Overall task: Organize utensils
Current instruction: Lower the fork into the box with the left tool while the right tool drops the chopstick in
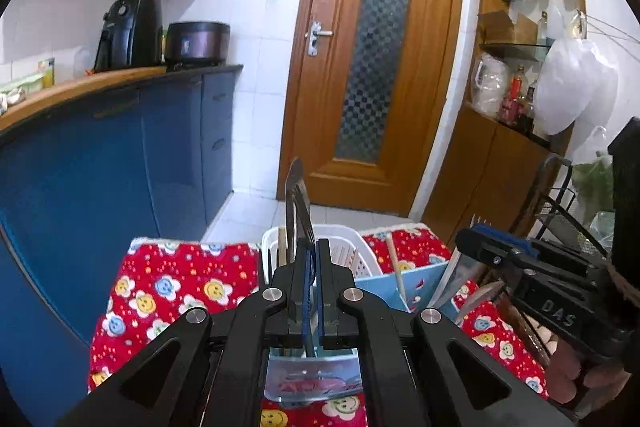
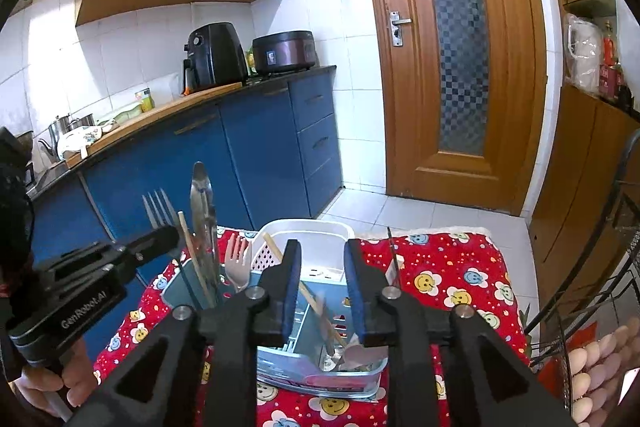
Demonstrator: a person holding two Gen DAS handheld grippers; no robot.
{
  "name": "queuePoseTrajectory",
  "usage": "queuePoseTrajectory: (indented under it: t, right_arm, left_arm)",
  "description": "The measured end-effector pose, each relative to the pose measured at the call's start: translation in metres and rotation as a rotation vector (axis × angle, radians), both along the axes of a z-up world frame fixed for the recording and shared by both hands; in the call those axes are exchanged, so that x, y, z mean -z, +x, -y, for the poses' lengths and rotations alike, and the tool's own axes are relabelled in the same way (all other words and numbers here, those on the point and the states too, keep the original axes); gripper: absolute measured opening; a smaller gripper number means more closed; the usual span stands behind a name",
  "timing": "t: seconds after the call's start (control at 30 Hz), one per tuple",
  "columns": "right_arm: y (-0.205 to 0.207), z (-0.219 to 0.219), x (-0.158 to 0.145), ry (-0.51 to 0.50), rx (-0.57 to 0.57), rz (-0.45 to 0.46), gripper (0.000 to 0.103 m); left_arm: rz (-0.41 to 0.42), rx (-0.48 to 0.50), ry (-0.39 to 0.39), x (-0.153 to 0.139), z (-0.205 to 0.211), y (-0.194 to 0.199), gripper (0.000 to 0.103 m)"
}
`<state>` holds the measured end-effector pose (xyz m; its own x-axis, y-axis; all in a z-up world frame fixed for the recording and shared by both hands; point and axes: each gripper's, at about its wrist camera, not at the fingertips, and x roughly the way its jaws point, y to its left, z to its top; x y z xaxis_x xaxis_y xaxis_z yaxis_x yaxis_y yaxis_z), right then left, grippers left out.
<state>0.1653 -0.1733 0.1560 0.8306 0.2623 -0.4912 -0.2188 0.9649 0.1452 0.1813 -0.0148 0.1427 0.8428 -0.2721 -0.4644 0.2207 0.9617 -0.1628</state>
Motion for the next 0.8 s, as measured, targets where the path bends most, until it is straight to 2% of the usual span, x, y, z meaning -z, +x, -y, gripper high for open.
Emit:
queuePoseTrajectory:
  t: [0.1,0.23,0.33,0.53,0.8]
  right_arm:
    - [-0.005,0.001,-0.005,0.013,-0.006,0.02,0.029]
    - [-0.015,0.003,-0.014,0.036,-0.011,0.048,0.037]
    - [-0.024,0.004,-0.019,0.044,-0.013,0.065,0.038]
    - [-0.049,0.003,-0.025,0.047,-0.022,0.091,0.04]
    - [-0.09,0.001,-0.017,0.052,-0.031,0.11,0.048]
  left_arm:
    - [-0.024,0.003,-0.022,0.001,-0.002,0.0,0.005]
    - [0.002,0.006,-0.025,-0.006,-0.004,-0.009,0.022]
    - [0.032,0.007,-0.02,-0.014,-0.004,-0.02,0.037]
    - [0.058,0.011,-0.026,-0.023,-0.007,-0.041,0.039]
    - [0.046,-0.012,-0.053,-0.015,-0.016,-0.072,0.039]
